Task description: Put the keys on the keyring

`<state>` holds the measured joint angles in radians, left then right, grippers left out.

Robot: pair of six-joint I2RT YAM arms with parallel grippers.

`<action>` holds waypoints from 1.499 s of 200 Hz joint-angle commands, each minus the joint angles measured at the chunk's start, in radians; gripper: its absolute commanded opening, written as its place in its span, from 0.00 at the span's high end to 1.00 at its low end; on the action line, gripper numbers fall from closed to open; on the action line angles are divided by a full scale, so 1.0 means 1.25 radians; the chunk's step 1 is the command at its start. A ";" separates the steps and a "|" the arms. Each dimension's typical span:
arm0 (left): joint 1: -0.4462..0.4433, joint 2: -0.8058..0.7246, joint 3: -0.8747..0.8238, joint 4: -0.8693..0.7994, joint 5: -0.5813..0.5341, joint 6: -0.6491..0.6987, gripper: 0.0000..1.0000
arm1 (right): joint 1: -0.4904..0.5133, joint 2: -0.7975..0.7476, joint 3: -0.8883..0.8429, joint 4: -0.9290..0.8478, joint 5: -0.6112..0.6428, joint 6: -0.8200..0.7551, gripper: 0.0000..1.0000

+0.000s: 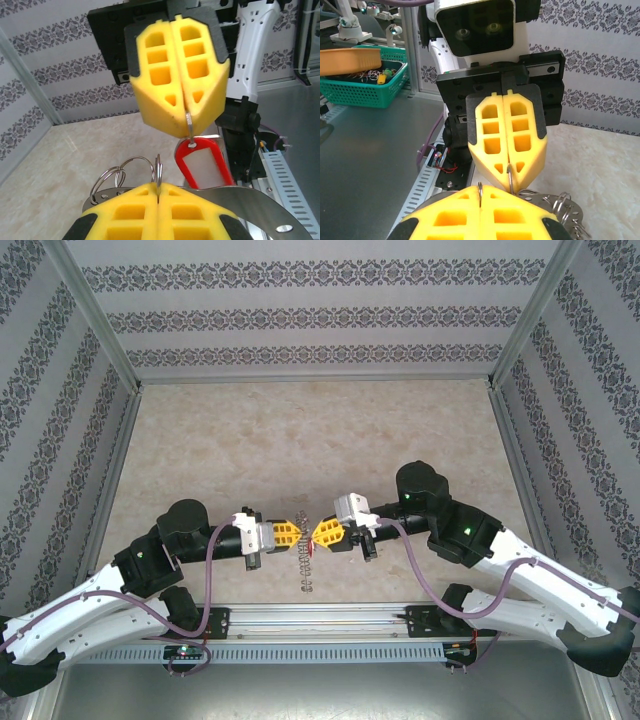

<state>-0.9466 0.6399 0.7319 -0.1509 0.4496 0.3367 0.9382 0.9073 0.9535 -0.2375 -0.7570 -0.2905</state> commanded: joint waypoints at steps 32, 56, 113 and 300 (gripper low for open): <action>0.008 0.003 0.010 0.021 -0.031 0.010 1.00 | 0.000 0.009 0.022 -0.017 0.049 0.002 1.00; 0.009 0.011 0.011 0.021 -0.033 0.011 1.00 | 0.001 0.012 0.018 -0.005 0.046 0.006 1.00; 0.009 0.013 -0.008 0.036 -0.136 -0.013 1.00 | -0.033 -0.019 -0.034 0.003 0.084 0.035 1.00; 0.110 0.269 -0.033 -0.087 -0.447 -0.398 1.00 | -0.242 -0.144 -0.268 0.118 0.241 0.186 1.00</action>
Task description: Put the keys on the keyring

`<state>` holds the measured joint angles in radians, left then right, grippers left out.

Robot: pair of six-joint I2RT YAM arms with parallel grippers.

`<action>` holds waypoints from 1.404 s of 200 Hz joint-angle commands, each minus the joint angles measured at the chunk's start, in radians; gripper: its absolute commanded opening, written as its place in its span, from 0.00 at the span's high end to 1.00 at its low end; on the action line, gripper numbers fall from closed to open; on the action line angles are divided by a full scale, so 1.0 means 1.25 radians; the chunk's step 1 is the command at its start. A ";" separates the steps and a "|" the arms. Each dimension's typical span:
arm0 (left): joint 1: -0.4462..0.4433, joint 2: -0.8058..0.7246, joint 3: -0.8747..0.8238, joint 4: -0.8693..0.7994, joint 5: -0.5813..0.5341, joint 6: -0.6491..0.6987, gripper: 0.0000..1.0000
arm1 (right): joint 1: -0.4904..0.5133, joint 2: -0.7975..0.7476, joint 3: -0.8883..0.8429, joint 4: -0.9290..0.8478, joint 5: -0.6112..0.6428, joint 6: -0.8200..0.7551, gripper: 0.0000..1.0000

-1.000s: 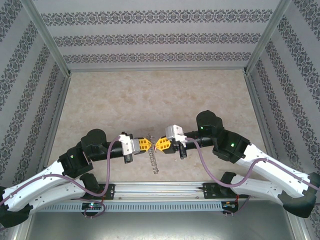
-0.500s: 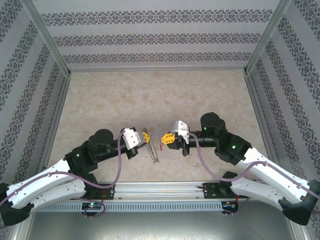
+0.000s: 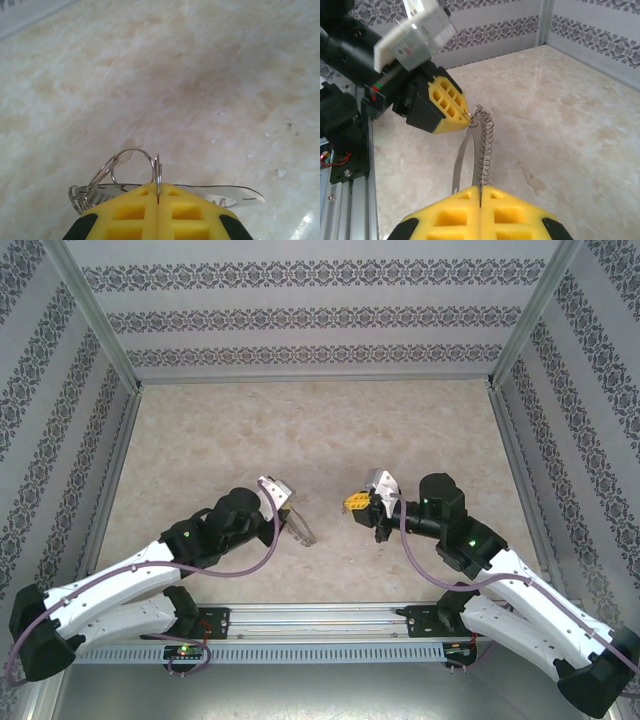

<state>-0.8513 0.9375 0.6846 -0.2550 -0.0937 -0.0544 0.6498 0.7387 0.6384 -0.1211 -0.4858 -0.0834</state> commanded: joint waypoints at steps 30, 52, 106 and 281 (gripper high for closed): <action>0.118 0.115 0.006 0.033 0.039 -0.093 1.00 | -0.022 -0.016 -0.024 0.034 0.018 0.021 1.00; 0.183 0.184 0.011 0.075 0.070 -0.090 1.00 | -0.023 -0.021 -0.025 0.040 0.013 0.024 1.00; 0.281 0.375 0.071 0.143 0.125 -0.071 1.00 | -0.024 -0.035 -0.049 0.066 -0.001 0.044 1.00; 0.200 0.441 0.206 -0.104 0.207 0.021 0.29 | -0.076 -0.042 -0.108 0.059 0.066 0.149 1.00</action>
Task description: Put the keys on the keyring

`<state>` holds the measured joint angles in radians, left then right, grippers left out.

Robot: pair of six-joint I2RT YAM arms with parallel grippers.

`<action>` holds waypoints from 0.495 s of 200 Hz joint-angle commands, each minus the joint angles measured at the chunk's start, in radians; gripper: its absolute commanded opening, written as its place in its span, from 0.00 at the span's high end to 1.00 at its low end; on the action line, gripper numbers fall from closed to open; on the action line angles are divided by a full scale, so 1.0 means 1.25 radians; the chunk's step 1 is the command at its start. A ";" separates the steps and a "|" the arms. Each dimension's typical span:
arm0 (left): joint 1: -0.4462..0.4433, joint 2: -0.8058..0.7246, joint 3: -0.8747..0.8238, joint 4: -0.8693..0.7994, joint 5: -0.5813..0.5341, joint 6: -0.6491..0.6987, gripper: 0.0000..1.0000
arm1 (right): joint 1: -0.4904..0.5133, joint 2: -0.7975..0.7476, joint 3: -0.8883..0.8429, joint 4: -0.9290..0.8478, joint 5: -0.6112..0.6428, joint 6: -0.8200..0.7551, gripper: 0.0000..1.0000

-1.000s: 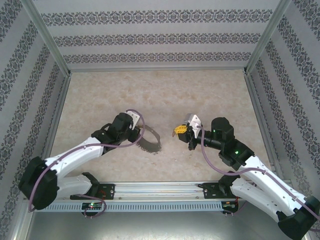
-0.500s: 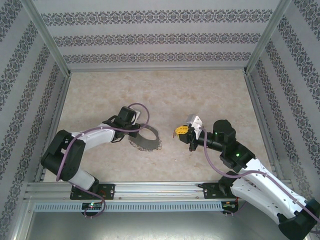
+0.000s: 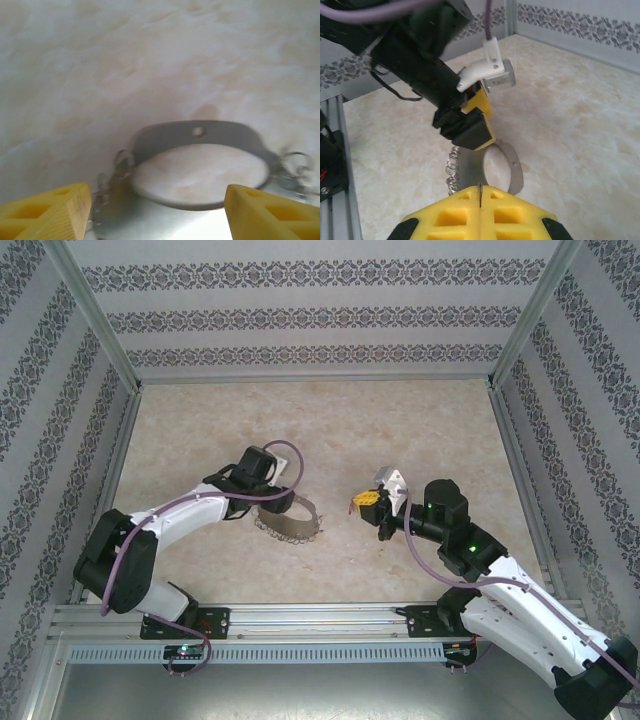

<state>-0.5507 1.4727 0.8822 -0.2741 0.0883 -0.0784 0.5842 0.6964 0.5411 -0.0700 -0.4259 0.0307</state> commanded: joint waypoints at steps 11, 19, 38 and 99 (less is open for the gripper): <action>-0.043 0.032 0.069 -0.101 0.099 0.049 0.29 | -0.036 -0.012 -0.040 0.019 0.017 0.075 1.00; -0.046 0.048 0.089 -0.112 0.123 0.059 0.29 | -0.044 -0.016 -0.045 0.017 0.017 0.085 1.00; -0.064 0.088 0.123 -0.127 0.172 0.084 0.30 | -0.058 -0.031 -0.062 0.017 0.006 0.099 1.00; -0.096 0.204 0.189 -0.149 0.227 0.118 0.36 | -0.076 -0.046 -0.087 0.019 -0.011 0.109 1.00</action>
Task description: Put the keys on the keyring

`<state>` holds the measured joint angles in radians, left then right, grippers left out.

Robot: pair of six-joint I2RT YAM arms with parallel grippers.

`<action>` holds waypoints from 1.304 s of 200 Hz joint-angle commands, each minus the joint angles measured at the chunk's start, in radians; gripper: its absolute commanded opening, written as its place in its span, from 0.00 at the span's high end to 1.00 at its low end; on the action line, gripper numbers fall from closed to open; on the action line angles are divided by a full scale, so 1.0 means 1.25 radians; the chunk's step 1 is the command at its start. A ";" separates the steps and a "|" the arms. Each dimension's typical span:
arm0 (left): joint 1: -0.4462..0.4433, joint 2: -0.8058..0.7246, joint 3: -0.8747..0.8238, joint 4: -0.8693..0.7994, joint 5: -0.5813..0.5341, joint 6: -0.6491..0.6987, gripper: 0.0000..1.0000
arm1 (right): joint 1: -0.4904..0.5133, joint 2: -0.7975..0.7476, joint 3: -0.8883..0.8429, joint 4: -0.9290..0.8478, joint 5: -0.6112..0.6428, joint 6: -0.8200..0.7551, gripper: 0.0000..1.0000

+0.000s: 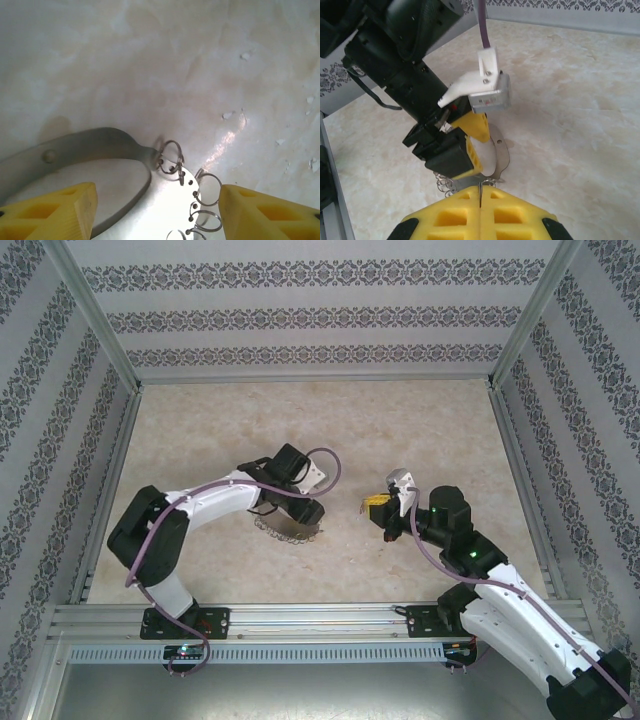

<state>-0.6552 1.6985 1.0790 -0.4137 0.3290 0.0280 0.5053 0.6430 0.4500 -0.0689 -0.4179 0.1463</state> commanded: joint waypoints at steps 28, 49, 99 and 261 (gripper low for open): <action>-0.017 0.066 0.057 -0.044 0.030 0.042 0.40 | -0.019 -0.004 -0.018 0.023 -0.023 0.017 1.00; -0.023 0.090 0.075 -0.044 0.028 0.046 0.42 | -0.024 -0.010 -0.021 0.025 -0.026 0.018 1.00; -0.026 0.133 0.102 -0.054 0.003 0.051 0.53 | -0.035 -0.015 -0.026 0.027 -0.034 0.023 1.00; -0.028 0.166 0.119 -0.062 -0.017 0.060 0.79 | -0.070 -0.043 -0.035 0.020 -0.059 0.028 1.00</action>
<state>-0.6754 1.8999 1.2114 -0.4606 0.3031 0.0814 0.4316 0.5999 0.4164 -0.0555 -0.4618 0.1627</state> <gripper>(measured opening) 0.247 0.041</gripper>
